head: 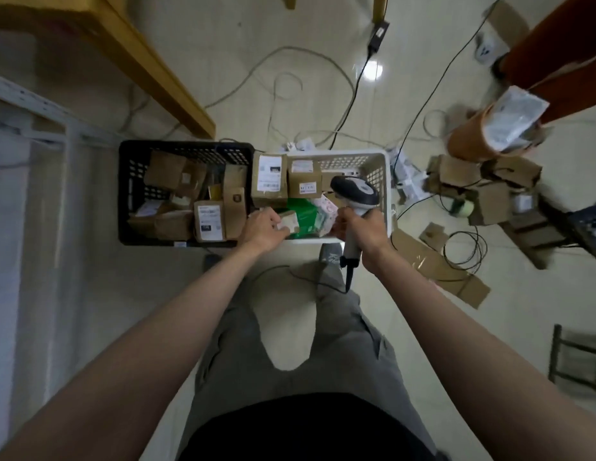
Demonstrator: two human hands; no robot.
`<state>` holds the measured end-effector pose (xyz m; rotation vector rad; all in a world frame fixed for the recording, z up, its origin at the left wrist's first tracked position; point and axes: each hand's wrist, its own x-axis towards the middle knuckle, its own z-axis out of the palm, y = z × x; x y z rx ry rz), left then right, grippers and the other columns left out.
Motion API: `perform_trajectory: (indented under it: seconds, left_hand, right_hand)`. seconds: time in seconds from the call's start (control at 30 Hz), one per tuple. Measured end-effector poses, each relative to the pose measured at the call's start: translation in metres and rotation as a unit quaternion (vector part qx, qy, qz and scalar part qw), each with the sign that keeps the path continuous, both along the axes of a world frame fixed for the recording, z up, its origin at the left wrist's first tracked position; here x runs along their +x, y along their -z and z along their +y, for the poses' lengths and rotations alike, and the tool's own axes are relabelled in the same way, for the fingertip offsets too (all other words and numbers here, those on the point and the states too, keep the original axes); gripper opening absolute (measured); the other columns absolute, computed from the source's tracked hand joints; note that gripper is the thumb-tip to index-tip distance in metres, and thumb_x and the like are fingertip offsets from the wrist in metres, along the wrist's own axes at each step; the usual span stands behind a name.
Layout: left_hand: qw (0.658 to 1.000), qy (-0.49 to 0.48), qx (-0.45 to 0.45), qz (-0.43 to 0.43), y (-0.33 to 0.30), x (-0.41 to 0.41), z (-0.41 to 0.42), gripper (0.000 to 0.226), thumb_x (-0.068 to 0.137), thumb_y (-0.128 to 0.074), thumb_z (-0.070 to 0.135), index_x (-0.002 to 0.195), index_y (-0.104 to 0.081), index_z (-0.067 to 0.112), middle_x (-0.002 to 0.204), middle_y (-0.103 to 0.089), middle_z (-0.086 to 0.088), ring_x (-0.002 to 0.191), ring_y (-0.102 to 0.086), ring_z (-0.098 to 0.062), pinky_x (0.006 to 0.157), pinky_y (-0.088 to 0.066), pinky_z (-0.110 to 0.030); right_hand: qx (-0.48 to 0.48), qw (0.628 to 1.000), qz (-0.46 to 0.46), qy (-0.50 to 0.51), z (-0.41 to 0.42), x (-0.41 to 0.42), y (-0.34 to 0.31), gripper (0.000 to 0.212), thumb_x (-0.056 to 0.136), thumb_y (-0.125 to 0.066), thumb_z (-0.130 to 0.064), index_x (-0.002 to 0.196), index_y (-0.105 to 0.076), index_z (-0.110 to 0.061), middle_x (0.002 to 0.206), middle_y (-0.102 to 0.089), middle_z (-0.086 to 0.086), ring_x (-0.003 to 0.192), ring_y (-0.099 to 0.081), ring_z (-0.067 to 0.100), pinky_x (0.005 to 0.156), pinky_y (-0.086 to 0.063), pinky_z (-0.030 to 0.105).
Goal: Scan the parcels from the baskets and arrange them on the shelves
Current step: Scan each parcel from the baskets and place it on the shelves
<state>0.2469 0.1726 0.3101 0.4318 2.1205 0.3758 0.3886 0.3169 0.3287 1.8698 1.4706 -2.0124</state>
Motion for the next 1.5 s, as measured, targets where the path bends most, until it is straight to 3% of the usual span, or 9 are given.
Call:
perform_trajectory:
  seconds: [0.17,0.43,0.53,0.63,0.87,1.03,1.23,1.33,1.5]
  left_hand:
    - [0.998,-0.052,-0.035,0.000,0.043,0.009,0.027,0.030,0.093,-0.068,0.021,0.118,-0.060,0.007,0.129,-0.056,-0.014,0.118,-0.056,-0.029,0.100,-0.048,-0.041]
    - [0.987,-0.145,-0.061,0.012,0.143,-0.023,0.035,0.038,0.094,-0.069,0.026,0.126,-0.053,0.013,0.134,-0.052,-0.012,0.114,-0.053,-0.024,0.084,-0.042,-0.028]
    - [0.979,-0.198,-0.049,0.025,0.186,-0.040,0.033,0.051,0.090,-0.071,0.023,0.135,-0.050,0.012,0.139,-0.049,-0.009,0.124,-0.051,-0.024,0.099,-0.046,-0.034]
    - [0.966,-0.246,-0.053,0.052,0.230,-0.057,0.030,0.063,0.088,-0.072,0.027,0.142,-0.045,0.008,0.146,-0.045,-0.011,0.131,-0.048,-0.027,0.109,-0.044,-0.043]
    - [0.943,-0.327,-0.024,0.062,0.308,-0.084,0.025,0.058,0.095,-0.063,0.038,0.144,-0.046,0.012,0.146,-0.047,-0.007,0.126,-0.054,-0.025,0.102,-0.052,-0.044]
    - [0.928,-0.360,0.049,0.084,0.319,-0.073,0.025,0.032,0.096,-0.062,0.034,0.123,-0.059,0.017,0.133,-0.051,-0.002,0.109,-0.057,-0.014,0.071,-0.045,-0.016]
    - [0.902,-0.417,0.105,0.042,0.300,-0.062,0.018,0.026,0.093,-0.068,0.031,0.109,-0.049,0.020,0.112,-0.065,0.003,0.096,-0.065,-0.008,0.071,-0.051,-0.019]
    - [0.900,-0.416,0.117,0.066,0.285,-0.059,0.014,0.035,0.089,-0.073,0.037,0.106,-0.048,0.021,0.101,-0.061,0.011,0.080,-0.062,0.004,0.058,-0.045,-0.010]
    - [0.913,-0.388,0.122,0.041,0.258,-0.061,-0.006,0.043,0.084,-0.075,0.044,0.090,-0.035,0.028,0.088,-0.047,0.009,0.074,-0.051,-0.004,0.061,-0.042,-0.018]
  right_hand:
    - [-0.014,1.000,-0.005,-0.017,0.037,0.001,0.051,0.005,0.095,-0.063,-0.010,0.092,-0.064,-0.013,0.076,-0.066,0.005,0.069,-0.063,0.018,0.064,-0.057,0.033]
    - [-0.063,0.993,-0.005,-0.095,0.032,-0.040,0.154,0.012,0.091,-0.062,-0.007,0.102,-0.064,-0.004,0.088,-0.061,0.012,0.083,-0.059,0.025,0.077,-0.056,0.049]
    - [-0.070,0.991,-0.003,-0.115,0.024,-0.061,0.198,0.010,0.093,-0.063,-0.011,0.091,-0.059,-0.020,0.085,-0.061,0.004,0.078,-0.059,0.019,0.070,-0.057,0.041]
    - [-0.088,0.987,0.015,-0.135,0.017,-0.081,0.243,0.020,0.093,-0.065,-0.012,0.112,-0.061,-0.012,0.092,-0.059,0.002,0.085,-0.058,0.018,0.061,-0.055,0.029]
    - [-0.087,0.984,0.053,-0.143,0.000,-0.111,0.319,0.025,0.091,-0.068,-0.011,0.115,-0.062,-0.017,0.104,-0.068,0.001,0.098,-0.064,0.017,0.085,-0.057,0.037]
    - [-0.077,0.985,0.080,-0.132,-0.013,-0.108,0.327,0.027,0.092,-0.067,-0.008,0.098,-0.059,-0.033,0.101,-0.067,-0.005,0.096,-0.064,0.013,0.092,-0.056,0.040]
    - [-0.105,0.982,0.081,-0.133,-0.022,-0.091,0.307,0.028,0.095,-0.065,-0.007,0.100,-0.060,-0.034,0.099,-0.067,-0.008,0.091,-0.063,0.008,0.093,-0.058,0.049]
    - [-0.108,0.983,0.078,-0.130,-0.026,-0.087,0.292,0.027,0.094,-0.066,-0.007,0.112,-0.061,-0.026,0.103,-0.068,-0.007,0.097,-0.064,0.011,0.093,-0.058,0.050]
    - [-0.106,0.981,0.099,-0.129,-0.028,-0.081,0.261,0.031,0.093,-0.068,-0.006,0.100,-0.062,-0.035,0.089,-0.072,-0.019,0.086,-0.069,0.001,0.089,-0.060,0.044]
